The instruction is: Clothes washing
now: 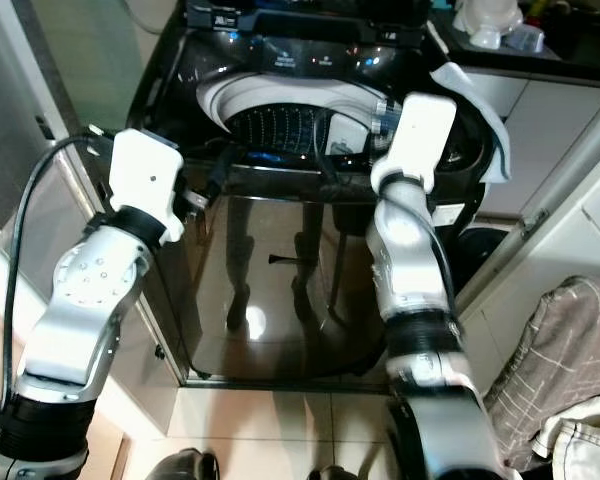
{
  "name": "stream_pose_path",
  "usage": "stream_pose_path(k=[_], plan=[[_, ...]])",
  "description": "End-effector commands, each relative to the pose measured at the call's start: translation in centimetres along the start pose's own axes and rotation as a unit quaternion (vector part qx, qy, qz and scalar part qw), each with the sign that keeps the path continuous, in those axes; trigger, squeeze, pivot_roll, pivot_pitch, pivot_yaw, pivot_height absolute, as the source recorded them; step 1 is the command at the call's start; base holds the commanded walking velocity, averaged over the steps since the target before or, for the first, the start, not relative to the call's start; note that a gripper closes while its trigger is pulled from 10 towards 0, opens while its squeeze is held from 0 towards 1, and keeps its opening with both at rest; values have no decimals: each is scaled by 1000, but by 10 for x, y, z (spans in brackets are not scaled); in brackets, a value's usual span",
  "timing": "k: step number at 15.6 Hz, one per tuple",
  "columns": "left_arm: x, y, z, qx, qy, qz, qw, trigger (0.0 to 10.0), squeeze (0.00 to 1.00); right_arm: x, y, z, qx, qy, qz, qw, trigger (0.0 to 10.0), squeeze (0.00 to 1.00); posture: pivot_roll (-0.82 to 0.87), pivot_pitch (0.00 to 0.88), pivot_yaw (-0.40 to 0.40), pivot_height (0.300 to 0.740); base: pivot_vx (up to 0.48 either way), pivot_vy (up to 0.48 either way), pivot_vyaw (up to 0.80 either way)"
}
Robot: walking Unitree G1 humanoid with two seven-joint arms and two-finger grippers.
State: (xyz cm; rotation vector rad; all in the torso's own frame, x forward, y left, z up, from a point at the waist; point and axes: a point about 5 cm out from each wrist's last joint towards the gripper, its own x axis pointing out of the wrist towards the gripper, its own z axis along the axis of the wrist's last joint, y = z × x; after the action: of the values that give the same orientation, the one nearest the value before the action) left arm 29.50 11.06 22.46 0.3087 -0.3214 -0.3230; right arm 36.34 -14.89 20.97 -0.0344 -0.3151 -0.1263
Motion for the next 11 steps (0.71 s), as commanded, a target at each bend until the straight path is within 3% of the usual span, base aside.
stream_pose_path(k=[1, 3, 4, 5, 6, 9, 11], plan=[[1, -1, -4, 12, 9, 6, 1000, 10000, 0, -3, 3, 9, -16, -35, 34, 999, 10000, 0, 53, 19, -41, 740, 0, 0, 0], [-2, 5, -18, 9, 42, 48, 998, 10000, 0, -24, -2, 6, -67, -76, 90, 991, 10000, 0, 44, 0, -55, 740, 0, 0, 0], [-4, 6, -25, 8, 55, 64, 996, 10000, 0, -40, -3, 6, -130, -115, 124, 977, 10000, 0, 44, 0, -58, 740, 0, 0, 0], [-7, 5, -31, 2, 65, 74, 995, 10000, 0, -53, -14, -5, -140, -89, 110, 980, 10000, 0, 40, 0, -63, 740, 0, 0, 0], [-13, 6, -35, -2, 69, 78, 995, 10000, 0, -62, -25, -11, -143, -68, 93, 983, 10000, 0, 35, 0, -65, 740, 0, 0, 0], [-27, 4, -40, 6, 76, 74, 994, 10000, 0, -76, -36, -15, -133, -45, 77, 987, 10000, 0, 31, 0, -59, 740, 0, 0, 0], [-35, -9, -46, 21, 84, 53, 995, 10000, 0, -82, -41, -27, -65, 18, 36, 997, 10000, 0, 27, 0, -56, 740, 0, 0, 0]])
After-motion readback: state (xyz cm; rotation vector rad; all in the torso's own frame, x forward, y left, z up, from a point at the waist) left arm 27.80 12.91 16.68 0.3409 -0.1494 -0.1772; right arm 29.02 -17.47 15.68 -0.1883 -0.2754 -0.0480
